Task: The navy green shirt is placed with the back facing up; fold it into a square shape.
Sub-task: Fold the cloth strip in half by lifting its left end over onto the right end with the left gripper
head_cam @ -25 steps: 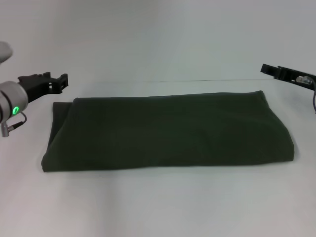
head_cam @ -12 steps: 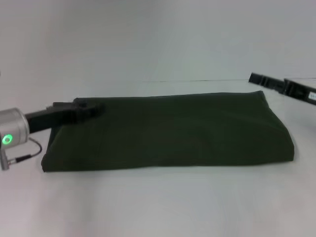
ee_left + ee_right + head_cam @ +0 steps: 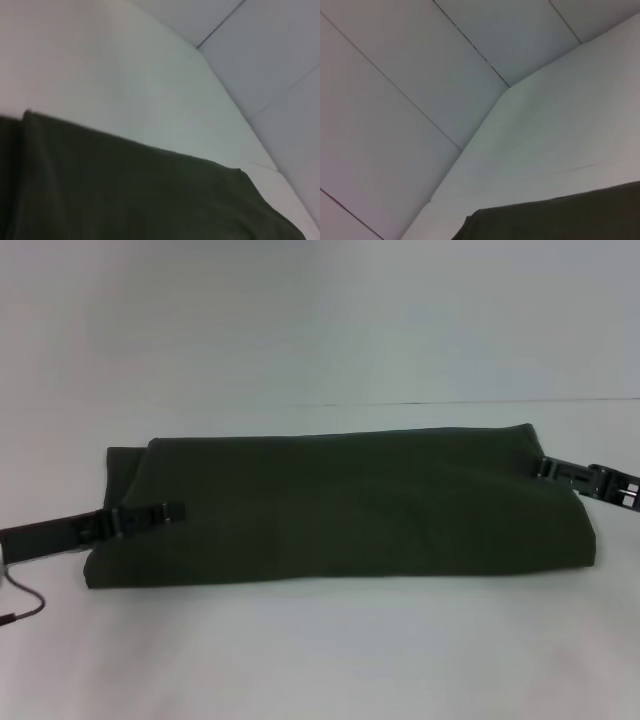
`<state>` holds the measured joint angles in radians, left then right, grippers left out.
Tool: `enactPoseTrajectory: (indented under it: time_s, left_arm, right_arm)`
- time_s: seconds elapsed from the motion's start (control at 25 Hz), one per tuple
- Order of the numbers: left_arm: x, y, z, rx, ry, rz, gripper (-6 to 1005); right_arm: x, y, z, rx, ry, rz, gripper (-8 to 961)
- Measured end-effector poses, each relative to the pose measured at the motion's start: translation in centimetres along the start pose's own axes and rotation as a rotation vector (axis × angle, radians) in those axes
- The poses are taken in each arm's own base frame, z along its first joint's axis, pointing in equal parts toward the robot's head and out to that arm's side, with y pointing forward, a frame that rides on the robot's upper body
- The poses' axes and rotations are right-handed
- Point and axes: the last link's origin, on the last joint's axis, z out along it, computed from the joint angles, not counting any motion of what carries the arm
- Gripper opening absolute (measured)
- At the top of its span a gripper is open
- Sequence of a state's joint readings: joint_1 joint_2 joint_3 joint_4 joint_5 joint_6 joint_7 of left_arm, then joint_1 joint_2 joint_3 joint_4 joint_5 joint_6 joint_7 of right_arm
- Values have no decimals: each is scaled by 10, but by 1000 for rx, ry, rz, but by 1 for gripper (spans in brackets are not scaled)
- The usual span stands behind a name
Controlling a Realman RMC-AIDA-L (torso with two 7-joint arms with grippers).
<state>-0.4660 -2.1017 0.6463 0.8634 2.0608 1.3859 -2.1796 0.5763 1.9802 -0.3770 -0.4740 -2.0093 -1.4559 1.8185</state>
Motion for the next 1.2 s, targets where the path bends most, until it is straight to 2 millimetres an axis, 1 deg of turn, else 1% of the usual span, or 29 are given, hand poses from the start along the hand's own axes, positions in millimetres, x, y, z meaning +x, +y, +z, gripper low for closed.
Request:
enactPoseTrajectory:
  time_s: [0.12,0.24,0.4,0.64,0.84,1.2]
  left_arm:
    - [-4,-7,-8,10,-13,-85,686]
    - [-8,-13,-11,14,-24,-145,685]
    - [-16,-15,-10,4,-46,-198,684]
    - [-22,-16,-7,2,-71,-257,683]
    - [-21,-18,-10,7,-70,-301,683]
    - [-29,-35,-15,58,-61,-395,682]
  right_arm:
    - [2,-1,-1,2,6,-3,824]
    - [3,1,1,-3,38,-15,825]
    - [3,3,5,-11,74,-33,825]
    - [0,4,7,-13,78,-43,825]
    - [-4,3,6,-7,71,-52,824]
    - [-8,2,5,1,59,-46,824]
